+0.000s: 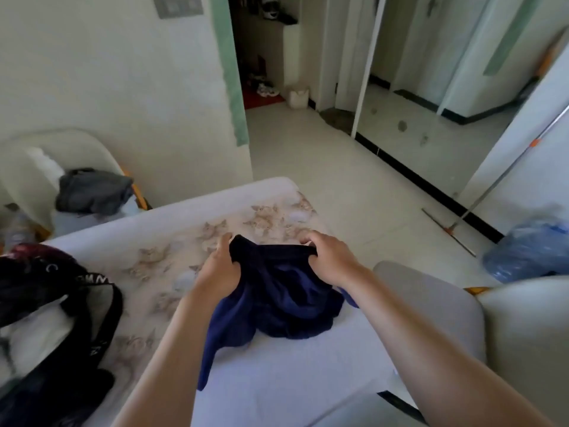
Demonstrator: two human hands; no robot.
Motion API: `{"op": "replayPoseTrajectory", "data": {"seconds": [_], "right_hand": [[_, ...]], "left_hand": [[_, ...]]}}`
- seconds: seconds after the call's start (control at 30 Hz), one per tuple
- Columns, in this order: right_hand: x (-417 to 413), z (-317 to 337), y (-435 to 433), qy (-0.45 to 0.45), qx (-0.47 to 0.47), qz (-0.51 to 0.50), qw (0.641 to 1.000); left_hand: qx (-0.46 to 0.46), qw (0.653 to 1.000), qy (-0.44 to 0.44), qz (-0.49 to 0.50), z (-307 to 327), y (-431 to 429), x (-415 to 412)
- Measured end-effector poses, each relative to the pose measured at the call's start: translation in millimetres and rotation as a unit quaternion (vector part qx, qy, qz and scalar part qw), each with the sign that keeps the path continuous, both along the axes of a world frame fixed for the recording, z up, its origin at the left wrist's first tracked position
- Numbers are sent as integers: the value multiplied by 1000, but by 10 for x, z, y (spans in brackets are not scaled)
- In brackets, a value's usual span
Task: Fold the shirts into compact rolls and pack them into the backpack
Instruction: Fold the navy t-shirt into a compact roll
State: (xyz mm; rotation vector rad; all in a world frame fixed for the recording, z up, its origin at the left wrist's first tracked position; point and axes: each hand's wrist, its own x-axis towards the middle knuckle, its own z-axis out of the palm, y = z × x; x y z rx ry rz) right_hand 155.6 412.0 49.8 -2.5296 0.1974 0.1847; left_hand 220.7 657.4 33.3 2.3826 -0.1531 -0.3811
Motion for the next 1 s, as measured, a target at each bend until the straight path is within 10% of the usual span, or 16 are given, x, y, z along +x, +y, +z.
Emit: {"op": "replayPoseTrajectory", "data": {"seconds": [0.3, 0.53, 0.7, 0.9, 1.0], "right_hand": [[117, -789, 1387, 82, 38, 93, 992], [217, -1279, 1497, 88, -115, 157, 977], [431, -1519, 1398, 77, -245, 183, 949], [824, -1122, 1362, 115, 55, -7, 992], [1112, -815, 1324, 57, 34, 13, 998]], "left_hand": [[32, 999, 19, 6, -836, 1320, -224], [240, 958, 78, -140, -1318, 1131, -576], [198, 978, 32, -58, -1498, 1219, -496], [109, 991, -30, 69, -1096, 1474, -42], [89, 981, -84, 153, -762, 1548, 341]]}}
